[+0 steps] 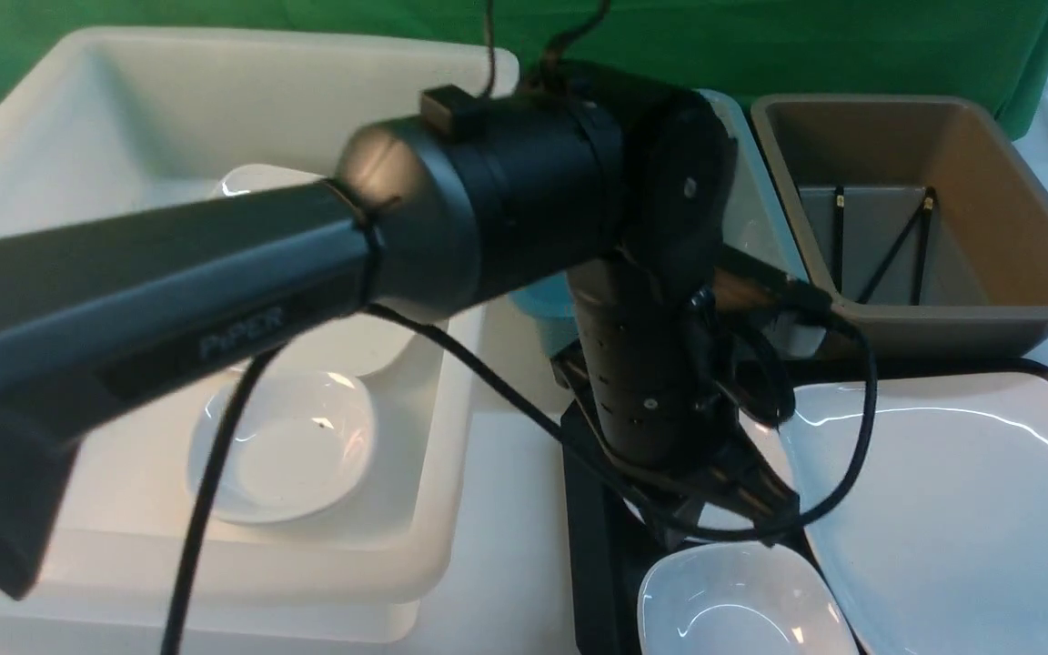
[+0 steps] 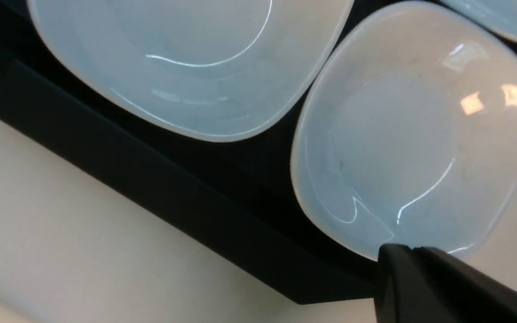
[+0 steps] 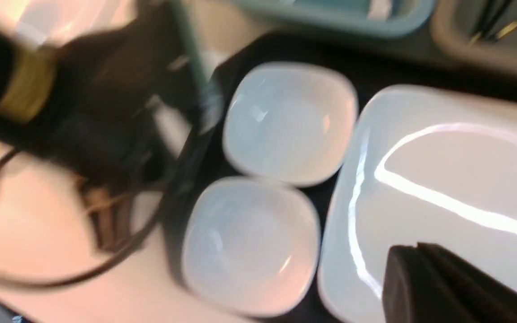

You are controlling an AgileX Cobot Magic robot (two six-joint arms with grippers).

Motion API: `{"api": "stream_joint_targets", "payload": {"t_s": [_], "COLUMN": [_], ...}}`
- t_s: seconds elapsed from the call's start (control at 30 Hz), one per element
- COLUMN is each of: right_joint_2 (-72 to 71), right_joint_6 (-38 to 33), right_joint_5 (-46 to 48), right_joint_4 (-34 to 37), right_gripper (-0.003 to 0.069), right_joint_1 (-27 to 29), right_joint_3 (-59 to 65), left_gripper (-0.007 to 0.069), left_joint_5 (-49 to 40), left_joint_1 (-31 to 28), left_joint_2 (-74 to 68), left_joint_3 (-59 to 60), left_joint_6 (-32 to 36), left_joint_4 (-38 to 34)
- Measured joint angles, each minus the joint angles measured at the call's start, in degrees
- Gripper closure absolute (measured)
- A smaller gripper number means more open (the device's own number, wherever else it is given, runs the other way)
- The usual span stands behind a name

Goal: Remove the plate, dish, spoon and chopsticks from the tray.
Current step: Use the left arm to grab a small plate from the dinner plate

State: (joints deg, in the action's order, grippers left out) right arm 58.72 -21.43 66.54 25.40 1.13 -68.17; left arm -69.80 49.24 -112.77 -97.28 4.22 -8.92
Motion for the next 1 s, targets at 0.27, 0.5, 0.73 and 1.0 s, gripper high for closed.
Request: {"api": "stream_joint_targets", "payload": {"t_s": [0.27,0.5,0.73,1.0], "right_joint_2": [-12.0,-13.0,-13.0,-13.0], "right_joint_6": [-1.2,-1.6,-1.8,-1.9], "right_joint_5": [-2.1,-3.3,-4.7,-4.9], "right_joint_4": [1.5,1.7,1.7,1.7], "right_gripper": [0.0635,0.0635,0.0636,0.0636], "right_joint_1": [0.0,0.0,0.0,0.0], "right_joint_3": [13.2,13.9,14.1,14.1], "left_gripper": [0.0315,0.0125,0.0118,0.0240], "left_joint_5": [0.9,4.5,6.2,6.1], "left_joint_1": [0.7,0.7,0.7,0.7], "left_joint_2": [-5.2,-9.2,-10.8,-12.9], "left_joint_3": [0.0,0.0,0.0,0.0], "left_joint_6": [0.1,0.1,0.1,-1.1], "left_joint_4": [2.2,2.3,1.2,0.2]}}
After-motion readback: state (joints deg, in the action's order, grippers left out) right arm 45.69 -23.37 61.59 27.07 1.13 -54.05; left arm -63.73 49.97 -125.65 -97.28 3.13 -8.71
